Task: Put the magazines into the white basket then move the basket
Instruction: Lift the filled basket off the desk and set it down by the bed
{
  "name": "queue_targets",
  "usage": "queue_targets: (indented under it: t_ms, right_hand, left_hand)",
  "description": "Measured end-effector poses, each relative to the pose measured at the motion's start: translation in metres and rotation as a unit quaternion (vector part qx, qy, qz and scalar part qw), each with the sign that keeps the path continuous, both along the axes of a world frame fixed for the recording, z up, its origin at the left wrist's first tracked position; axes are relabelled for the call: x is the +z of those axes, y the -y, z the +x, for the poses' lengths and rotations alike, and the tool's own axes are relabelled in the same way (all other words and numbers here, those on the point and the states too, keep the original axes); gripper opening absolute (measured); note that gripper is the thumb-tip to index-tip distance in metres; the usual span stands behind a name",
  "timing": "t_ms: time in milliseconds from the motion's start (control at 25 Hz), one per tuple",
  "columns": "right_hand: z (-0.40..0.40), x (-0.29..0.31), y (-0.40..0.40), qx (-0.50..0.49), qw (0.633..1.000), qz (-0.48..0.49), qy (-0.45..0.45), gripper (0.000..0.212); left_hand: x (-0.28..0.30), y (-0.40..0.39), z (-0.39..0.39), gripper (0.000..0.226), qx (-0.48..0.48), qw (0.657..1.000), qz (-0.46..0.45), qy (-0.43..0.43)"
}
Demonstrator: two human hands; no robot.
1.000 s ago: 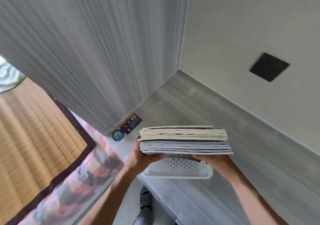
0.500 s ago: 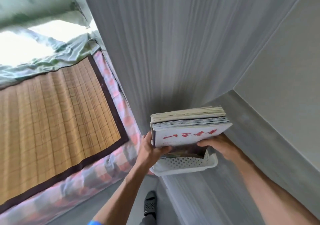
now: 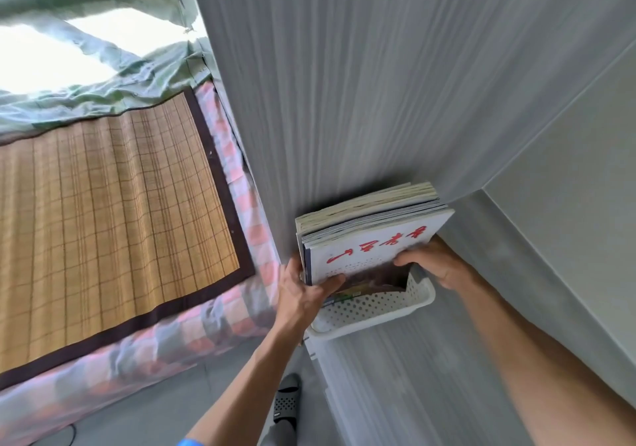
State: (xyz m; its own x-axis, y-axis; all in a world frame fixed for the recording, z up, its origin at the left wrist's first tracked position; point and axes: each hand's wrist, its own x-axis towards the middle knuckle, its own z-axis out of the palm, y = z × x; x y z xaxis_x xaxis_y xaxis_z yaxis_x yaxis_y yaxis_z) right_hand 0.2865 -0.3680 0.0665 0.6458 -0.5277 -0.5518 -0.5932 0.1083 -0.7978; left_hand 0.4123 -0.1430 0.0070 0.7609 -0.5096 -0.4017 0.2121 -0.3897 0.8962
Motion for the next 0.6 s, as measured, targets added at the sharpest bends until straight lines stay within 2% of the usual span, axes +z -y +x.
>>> queue_targets:
  t_ms: [80, 240, 520, 600]
  right_hand:
    - [0.002, 0.000, 0.007, 0.010, 1.000, -0.005, 0.003, 0.034]
    - [0.006, -0.006, 0.017, 0.017, 1.000, -0.026, 0.002, 0.035]
    - [0.008, -0.011, 0.023, -0.015, 0.998, -0.010, 0.065, 0.052]
    - [0.001, -0.012, 0.021, -0.029, 0.997, -0.005, 0.077, 0.059]
  left_hand:
    - [0.003, 0.002, -0.003, 0.070, -0.005, 1.000, -0.006, 0.004]
    - [0.006, 0.008, -0.007, 0.080, 0.007, 1.000, 0.007, 0.019]
    - [0.017, 0.017, -0.014, 0.101, 0.046, 0.995, 0.081, 0.040]
    - [0.018, 0.016, -0.021, 0.100, 0.048, 0.995, 0.083, 0.039]
